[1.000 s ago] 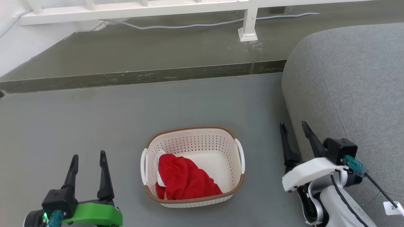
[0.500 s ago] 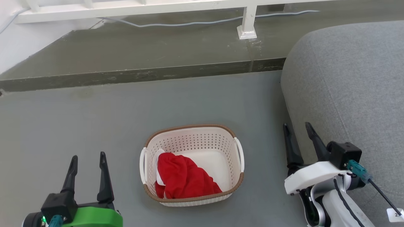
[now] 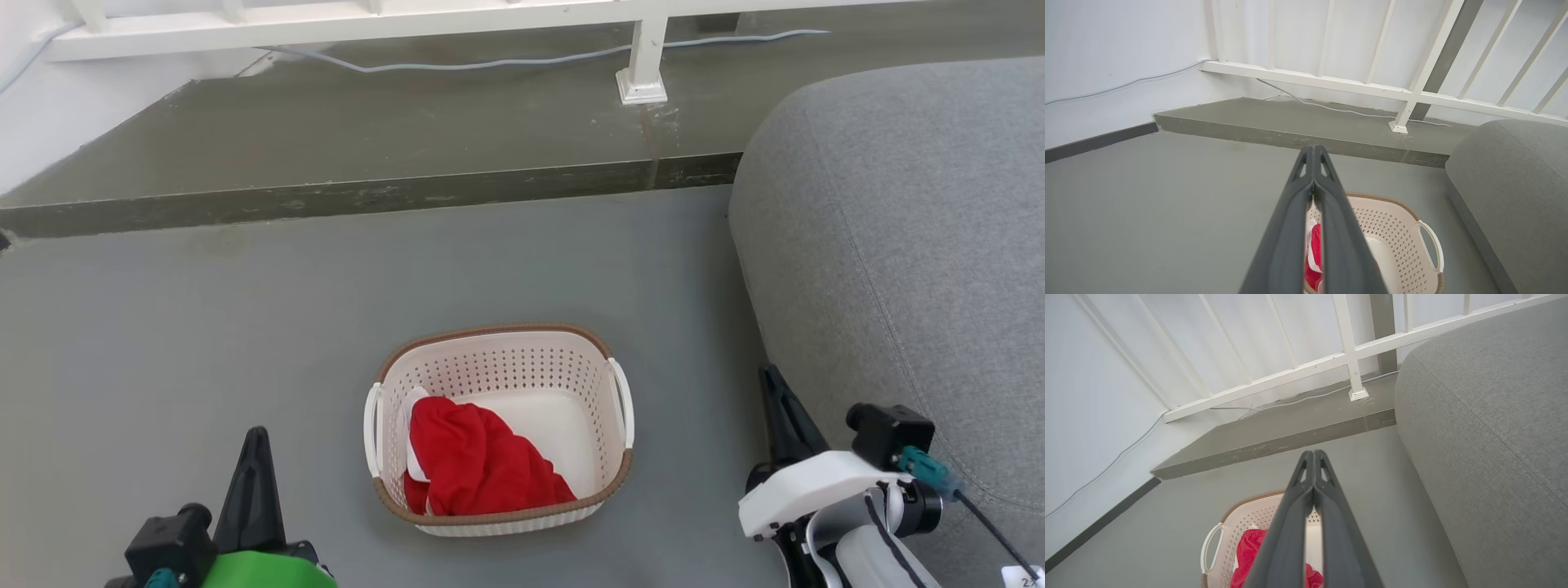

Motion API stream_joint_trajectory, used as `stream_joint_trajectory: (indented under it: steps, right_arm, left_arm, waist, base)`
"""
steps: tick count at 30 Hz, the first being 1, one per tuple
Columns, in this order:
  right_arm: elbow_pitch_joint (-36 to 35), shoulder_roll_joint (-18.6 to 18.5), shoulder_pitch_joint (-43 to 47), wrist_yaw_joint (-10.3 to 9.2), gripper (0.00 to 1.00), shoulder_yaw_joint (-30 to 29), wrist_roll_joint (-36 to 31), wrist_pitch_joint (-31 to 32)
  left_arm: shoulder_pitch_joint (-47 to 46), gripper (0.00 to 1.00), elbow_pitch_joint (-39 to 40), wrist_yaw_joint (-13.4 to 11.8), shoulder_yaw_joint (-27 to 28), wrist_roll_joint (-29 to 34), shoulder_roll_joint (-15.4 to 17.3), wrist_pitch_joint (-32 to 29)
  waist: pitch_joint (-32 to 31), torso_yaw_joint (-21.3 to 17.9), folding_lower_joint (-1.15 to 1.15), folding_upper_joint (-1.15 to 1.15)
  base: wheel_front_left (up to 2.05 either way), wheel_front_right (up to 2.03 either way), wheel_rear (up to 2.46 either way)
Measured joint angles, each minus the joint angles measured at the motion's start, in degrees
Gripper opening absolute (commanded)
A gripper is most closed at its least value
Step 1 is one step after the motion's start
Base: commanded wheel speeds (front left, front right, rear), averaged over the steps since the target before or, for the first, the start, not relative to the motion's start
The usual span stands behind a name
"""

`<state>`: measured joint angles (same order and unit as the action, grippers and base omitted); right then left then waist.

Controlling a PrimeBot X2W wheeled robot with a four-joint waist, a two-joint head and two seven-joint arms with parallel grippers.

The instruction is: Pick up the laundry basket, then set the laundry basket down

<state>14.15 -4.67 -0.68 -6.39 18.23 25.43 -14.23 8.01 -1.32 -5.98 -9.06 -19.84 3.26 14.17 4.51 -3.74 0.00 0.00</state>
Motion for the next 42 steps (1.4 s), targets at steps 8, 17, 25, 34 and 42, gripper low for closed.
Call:
stream_joint_trajectory:
  steps: [8, 17, 25, 34, 42]
  right_arm:
    - [-0.55, 0.23, 0.03, 1.18, 0.0, -1.89, 6.92, 1.27]
    - [-0.81, 0.35, 0.02, 1.98, 0.0, -3.98, 13.47, 3.16]
    - [-0.86, 0.24, 0.02, 2.93, 0.0, -5.54, 18.4, 4.42]
    - [-0.85, 0.08, 0.01, 3.94, 0.0, -7.5, 25.12, 6.08]
    - [-0.79, -0.01, -0.02, 5.28, 0.0, -9.46, 31.76, 7.67]
  left_arm:
    - [0.46, 0.0, 0.05, 0.52, 0.83, -7.79, -0.09, -1.03]
    - [0.37, 0.0, -0.24, 1.52, 1.74, -15.03, -0.08, -2.58]
    - [0.18, 0.0, -1.15, 2.27, 2.27, -20.27, 0.24, -3.9]
    - [-1.3, 0.0, -2.13, 3.45, 3.2, -27.63, 1.0, -5.48]
    - [-2.26, 0.0, -3.71, 4.55, 3.59, -34.87, 1.3, -7.08]
  waist:
    - [-0.4, 0.37, 0.0, 0.0]
    - [-0.78, 0.71, 0.0, 0.0]
    - [-1.08, 0.97, 0.0, 0.0]
    - [-1.47, 1.32, 0.0, 0.0]
    - [-1.88, 1.67, 0.0, 0.0]
  base:
    - [0.0, 0.0, 0.0]
    - [0.0, 0.0, 0.0]
    - [0.0, 0.0, 0.0]
    - [0.0, 0.0, 0.0]
    - [0.0, 0.0, 0.0]
